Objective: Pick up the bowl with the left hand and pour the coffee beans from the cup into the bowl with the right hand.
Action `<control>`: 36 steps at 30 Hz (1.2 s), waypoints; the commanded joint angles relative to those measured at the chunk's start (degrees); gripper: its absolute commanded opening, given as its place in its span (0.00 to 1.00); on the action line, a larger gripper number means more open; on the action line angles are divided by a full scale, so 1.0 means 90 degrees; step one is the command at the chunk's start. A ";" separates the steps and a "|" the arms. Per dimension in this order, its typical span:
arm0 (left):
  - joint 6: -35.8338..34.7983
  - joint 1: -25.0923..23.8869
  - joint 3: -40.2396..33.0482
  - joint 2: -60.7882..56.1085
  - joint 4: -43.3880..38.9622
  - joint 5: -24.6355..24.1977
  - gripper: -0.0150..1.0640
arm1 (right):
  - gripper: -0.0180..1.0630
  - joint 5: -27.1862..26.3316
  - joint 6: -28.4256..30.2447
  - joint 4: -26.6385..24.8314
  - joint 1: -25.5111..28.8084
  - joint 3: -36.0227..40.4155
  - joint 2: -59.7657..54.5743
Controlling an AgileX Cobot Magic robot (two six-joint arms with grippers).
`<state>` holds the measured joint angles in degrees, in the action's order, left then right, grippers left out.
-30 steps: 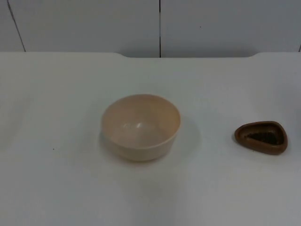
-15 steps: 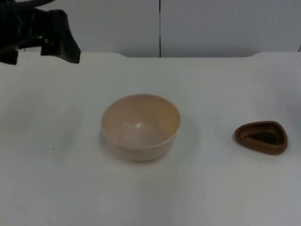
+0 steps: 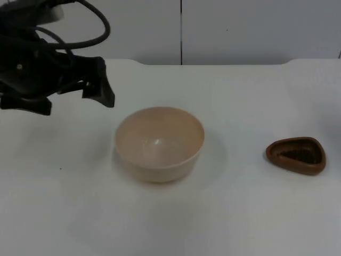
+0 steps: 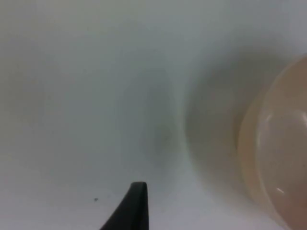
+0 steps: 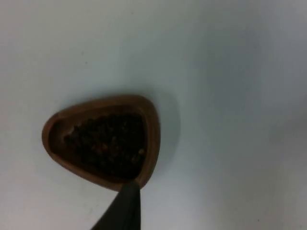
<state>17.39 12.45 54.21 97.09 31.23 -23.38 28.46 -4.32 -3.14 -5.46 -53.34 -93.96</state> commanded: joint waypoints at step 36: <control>0.0152 0.0437 0.1194 0.1660 0.0144 -0.0316 0.99 | 0.99 -0.0429 0.0611 -0.0566 0.0012 -0.0586 -0.1851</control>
<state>19.09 15.95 64.58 111.85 33.10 -26.10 23.79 0.76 -8.20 -5.46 -57.86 -110.33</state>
